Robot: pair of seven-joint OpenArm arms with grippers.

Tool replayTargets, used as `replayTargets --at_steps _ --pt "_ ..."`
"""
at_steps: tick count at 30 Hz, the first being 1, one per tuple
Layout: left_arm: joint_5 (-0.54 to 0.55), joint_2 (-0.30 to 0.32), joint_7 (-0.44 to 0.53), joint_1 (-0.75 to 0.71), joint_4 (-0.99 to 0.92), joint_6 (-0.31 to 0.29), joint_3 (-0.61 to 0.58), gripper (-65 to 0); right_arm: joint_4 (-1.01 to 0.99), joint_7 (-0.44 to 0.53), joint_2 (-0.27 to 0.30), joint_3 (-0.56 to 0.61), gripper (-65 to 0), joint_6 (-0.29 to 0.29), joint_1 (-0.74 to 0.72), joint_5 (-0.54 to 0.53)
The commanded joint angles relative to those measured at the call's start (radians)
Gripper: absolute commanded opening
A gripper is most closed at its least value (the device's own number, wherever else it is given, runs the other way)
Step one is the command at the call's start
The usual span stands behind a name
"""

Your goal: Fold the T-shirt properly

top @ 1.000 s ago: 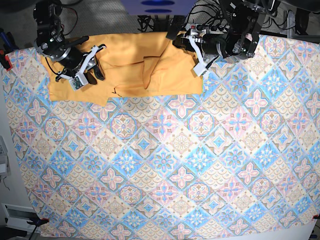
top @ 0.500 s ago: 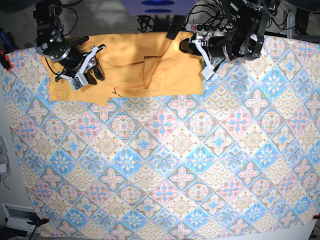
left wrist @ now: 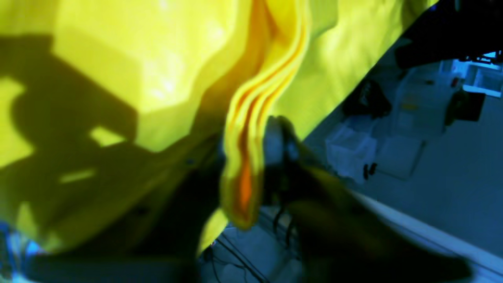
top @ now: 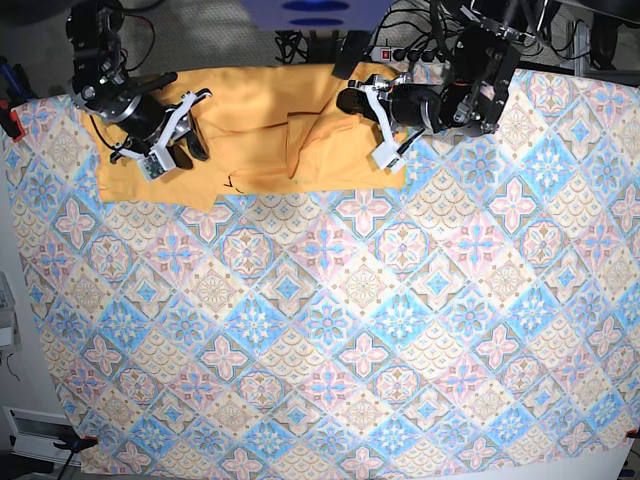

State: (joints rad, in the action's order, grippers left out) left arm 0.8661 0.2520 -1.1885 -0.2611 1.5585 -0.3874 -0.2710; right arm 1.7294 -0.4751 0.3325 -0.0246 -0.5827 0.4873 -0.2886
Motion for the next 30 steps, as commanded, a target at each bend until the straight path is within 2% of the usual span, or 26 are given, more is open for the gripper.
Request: replayTargets --at_steps 1,3,7,16,20,23,27,30 --pt "0.017 0.0 0.002 0.009 0.013 -0.006 0.0 -63.0 0.019 0.022 0.009 -0.005 -47.4 -0.006 0.0 -0.011" --pt "0.017 0.002 0.002 0.029 0.013 -0.008 -0.001 -65.0 0.019 0.022 0.009 -0.005 -47.4 -0.006 0.0 -0.011" --pt "0.017 0.002 -0.006 0.069 0.013 -0.008 -0.012 -65.0 0.019 0.022 0.009 -0.005 -47.4 -0.006 0.0 -0.011" --pt "0.026 0.0 0.0 0.194 0.015 -0.009 -0.184 -65.0 0.021 0.022 0.009 -0.005 -47.4 -0.006 0.001 -0.011" --pt "0.026 -0.024 -0.008 0.225 0.015 -0.009 -0.251 -65.0 0.022 0.023 0.009 -0.005 -47.4 -0.006 0.003 -0.011" --pt "0.026 -0.024 -0.008 0.224 0.015 -0.008 -0.261 -65.0 0.042 0.023 0.009 -0.005 -47.4 -0.006 0.001 -0.011" --pt "0.031 -0.024 -0.008 0.22 0.016 -0.008 -0.262 -58.7 0.051 0.022 0.009 -0.005 -47.4 -0.006 0.001 -0.011" --pt "0.083 -0.013 -0.008 0.225 0.018 -0.008 -0.261 -55.7 0.051 0.022 0.009 -0.005 -47.4 -0.006 0.0 -0.011"
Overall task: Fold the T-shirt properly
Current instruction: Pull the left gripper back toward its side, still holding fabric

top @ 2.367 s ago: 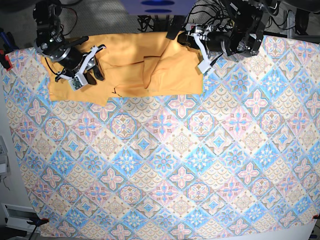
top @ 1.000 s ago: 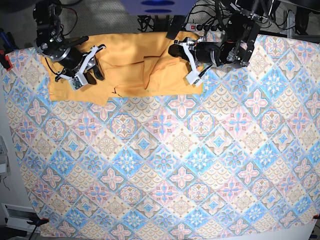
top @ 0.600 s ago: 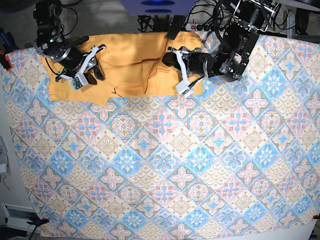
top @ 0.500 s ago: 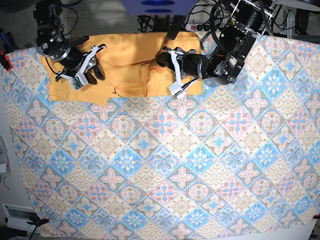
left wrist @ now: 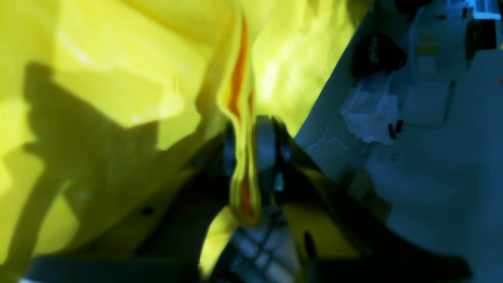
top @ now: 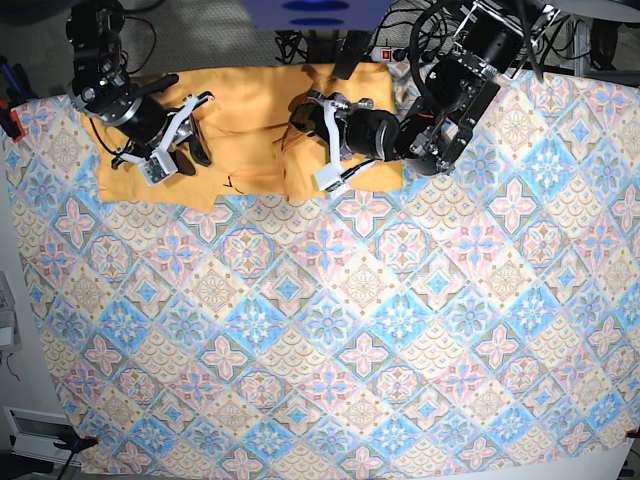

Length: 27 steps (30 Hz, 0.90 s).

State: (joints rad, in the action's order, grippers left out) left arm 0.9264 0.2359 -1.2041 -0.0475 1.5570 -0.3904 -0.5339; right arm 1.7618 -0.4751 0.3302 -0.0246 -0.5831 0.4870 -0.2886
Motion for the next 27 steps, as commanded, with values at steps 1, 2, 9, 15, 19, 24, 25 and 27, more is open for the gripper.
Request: replayTargets --at_steps 1,2,9,15,19,24,25,27 --pt "0.043 0.023 0.008 0.015 0.02 -0.005 0.002 -54.8 0.019 0.022 0.011 -0.005 -47.4 -0.005 0.0 -0.011" --pt "0.067 0.036 0.014 0.015 0.02 -0.005 0.002 -53.8 0.019 0.022 0.011 -0.005 -47.4 -0.005 0.0 -0.011" --pt "0.217 0.13 0.017 0.007 0.024 -0.006 0.004 -52.6 0.016 0.022 0.011 -0.005 -47.4 -0.005 -0.004 -0.011" --pt "0.23 0.165 0.025 -0.056 0.024 -0.006 0.108 -52.5 0.014 0.022 0.011 -0.005 -47.4 -0.005 -0.014 -0.011" --pt "0.23 0.162 0.014 -0.093 0.024 -0.006 0.191 -45.4 0.013 0.022 0.011 -0.005 -47.4 -0.005 -0.014 -0.011" --pt "0.231 0.162 0.022 -0.147 0.024 -0.006 0.245 -30.0 0.013 0.022 0.011 -0.005 -47.4 -0.005 -0.014 -0.011" --pt "0.231 0.162 0.023 -0.16 0.023 -0.006 0.272 -27.4 0.013 0.022 0.011 -0.005 -47.4 -0.005 -0.014 -0.011" --pt "0.231 0.159 0.02 -0.182 0.02 -0.006 0.321 -24.1 0.013 0.022 0.011 -0.005 -47.4 -0.005 -0.014 -0.011"
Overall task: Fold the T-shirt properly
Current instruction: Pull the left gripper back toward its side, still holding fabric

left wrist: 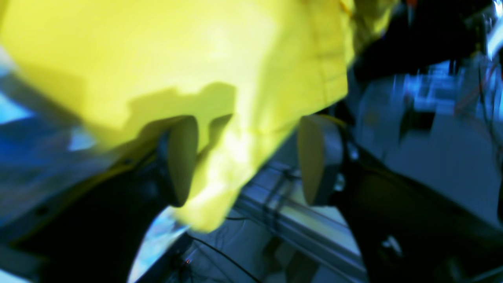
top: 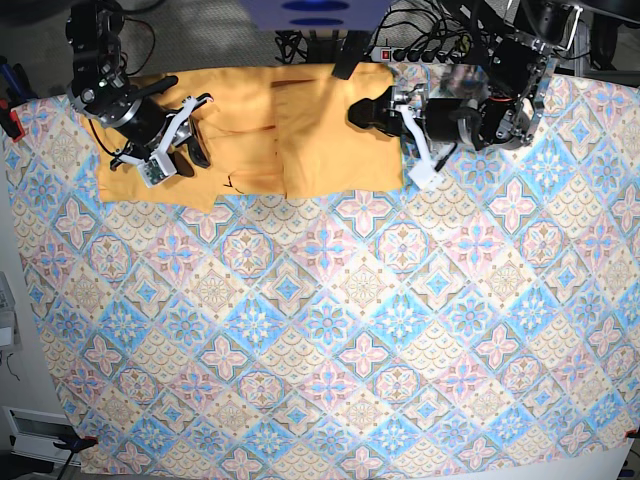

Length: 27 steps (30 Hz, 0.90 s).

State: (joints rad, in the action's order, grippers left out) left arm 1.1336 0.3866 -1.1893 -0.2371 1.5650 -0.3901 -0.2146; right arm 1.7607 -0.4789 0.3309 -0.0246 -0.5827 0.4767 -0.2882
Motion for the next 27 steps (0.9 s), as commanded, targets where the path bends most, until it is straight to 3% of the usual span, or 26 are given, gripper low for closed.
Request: replayTargets --at_steps 1,6,22,27 --pt "0.024 0.008 0.001 -0.003 0.012 -0.007 0.024 -23.1 0.014 0.026 0.01 -0.005 -47.4 -0.006 -0.003 -0.012" --pt "0.116 0.013 0.001 -0.069 0.012 -0.007 0.099 -22.5 0.014 0.026 0.01 -0.005 -47.4 -0.006 -0.003 -0.012" --pt "0.041 -0.048 0.039 -0.043 -0.137 -0.007 0.105 -22.6 0.012 0.026 0.01 -0.005 -47.4 -0.006 -0.005 -0.012" --pt "0.093 -0.041 0.038 -0.078 -0.108 -0.007 0.111 -22.6 0.012 0.026 0.01 -0.005 -47.4 -0.006 -0.005 -0.013"
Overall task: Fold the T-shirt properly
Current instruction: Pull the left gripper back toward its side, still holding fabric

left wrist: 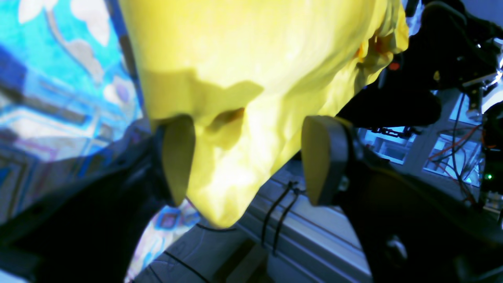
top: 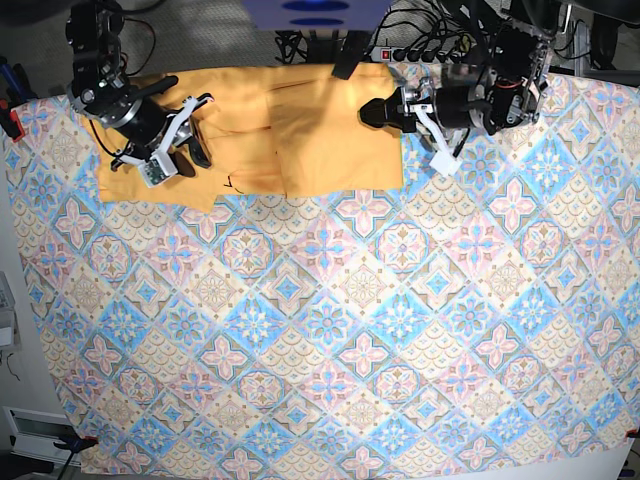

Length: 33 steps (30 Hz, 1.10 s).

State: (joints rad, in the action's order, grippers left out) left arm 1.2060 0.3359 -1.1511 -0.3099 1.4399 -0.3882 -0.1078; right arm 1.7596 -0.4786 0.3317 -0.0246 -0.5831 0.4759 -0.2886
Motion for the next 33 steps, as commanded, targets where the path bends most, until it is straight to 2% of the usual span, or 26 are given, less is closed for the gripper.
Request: replayTargets --at_steps 1,6,10,13,20,26,33 --pt "0.031 0.01 0.0 -0.015 0.043 -0.008 0.006 -22.6 0.013 0.025 0.01 -0.005 -47.4 -0.005 -0.004 -0.013" --pt "0.041 0.035 -0.023 -0.061 0.17 -0.008 0.007 -22.6 0.013 0.024 0.01 -0.002 -47.4 -0.005 -0.026 -0.013" --pt "0.03 0.062 -0.022 -0.07 0.158 -0.008 0.016 -22.6 0.013 0.024 0.01 -0.004 -47.4 -0.005 -0.038 -0.013" --pt "0.022 0.065 -0.03 -0.076 0.155 -0.007 0.075 -22.6 0.013 0.024 0.01 -0.004 -47.4 -0.005 -0.039 -0.013" --pt "-0.087 0.055 -0.023 -0.074 0.154 -0.004 0.092 -22.6 0.013 0.024 0.01 -0.004 -47.4 -0.005 -0.041 -0.013" --pt "-0.174 -0.028 -0.023 -0.025 -0.012 -0.008 0.09 -22.6 0.013 0.024 0.01 -0.004 -47.4 -0.005 -0.041 -0.013" --pt "-0.254 -0.105 -0.03 0.022 -0.028 -0.008 0.081 -22.7 0.013 0.024 0.01 -0.004 -47.4 -0.005 -0.041 -0.013"
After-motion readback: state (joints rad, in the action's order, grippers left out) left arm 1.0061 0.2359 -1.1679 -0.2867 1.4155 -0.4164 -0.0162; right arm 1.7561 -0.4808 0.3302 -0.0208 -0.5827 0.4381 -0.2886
